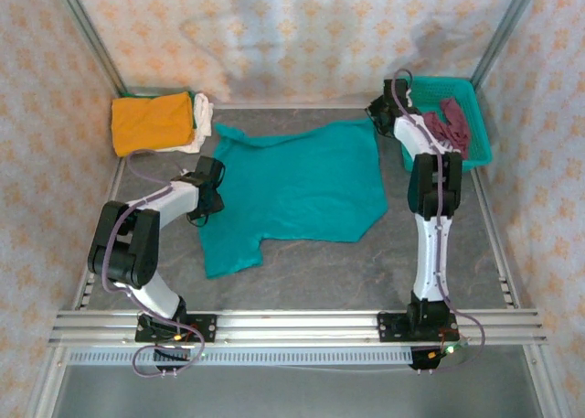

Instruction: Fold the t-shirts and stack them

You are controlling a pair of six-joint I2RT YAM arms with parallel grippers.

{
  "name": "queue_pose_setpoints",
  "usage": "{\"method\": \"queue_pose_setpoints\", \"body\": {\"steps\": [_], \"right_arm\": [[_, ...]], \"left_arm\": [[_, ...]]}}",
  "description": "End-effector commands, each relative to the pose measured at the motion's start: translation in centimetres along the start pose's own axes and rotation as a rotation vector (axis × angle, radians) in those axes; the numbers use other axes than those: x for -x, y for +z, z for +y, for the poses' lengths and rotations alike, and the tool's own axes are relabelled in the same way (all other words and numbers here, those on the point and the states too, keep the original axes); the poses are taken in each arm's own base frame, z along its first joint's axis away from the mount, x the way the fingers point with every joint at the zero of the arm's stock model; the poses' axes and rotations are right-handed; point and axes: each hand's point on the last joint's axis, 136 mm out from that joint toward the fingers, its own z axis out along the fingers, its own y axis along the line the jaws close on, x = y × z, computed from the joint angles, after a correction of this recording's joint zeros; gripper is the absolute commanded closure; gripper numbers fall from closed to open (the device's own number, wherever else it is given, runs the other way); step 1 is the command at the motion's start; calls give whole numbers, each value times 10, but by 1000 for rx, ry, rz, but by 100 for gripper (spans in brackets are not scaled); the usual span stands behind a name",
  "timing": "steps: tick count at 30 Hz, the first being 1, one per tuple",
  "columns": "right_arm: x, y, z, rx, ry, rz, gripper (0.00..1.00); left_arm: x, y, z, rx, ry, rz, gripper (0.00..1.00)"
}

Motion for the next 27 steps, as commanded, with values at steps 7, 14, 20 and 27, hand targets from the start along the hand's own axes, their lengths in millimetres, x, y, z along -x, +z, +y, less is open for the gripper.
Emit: {"method": "queue_pose_setpoints", "body": {"steps": [7,14,20,27], "right_arm": [[28,-69,59,61,-127,-46,67],[-64,-124,69,204,-335,37,67],[-123,-157,23,267,-405,-1,66],[-146,-178,-19,266,-425,18,66]], "left_arm": [[26,-15,-2,4,16,-59,52],[90,-51,-60,-204,22,-152,52],[121,-37,-109,-268,57,-118,53],[146,-15,-147,-276,86,-111,52]]}}
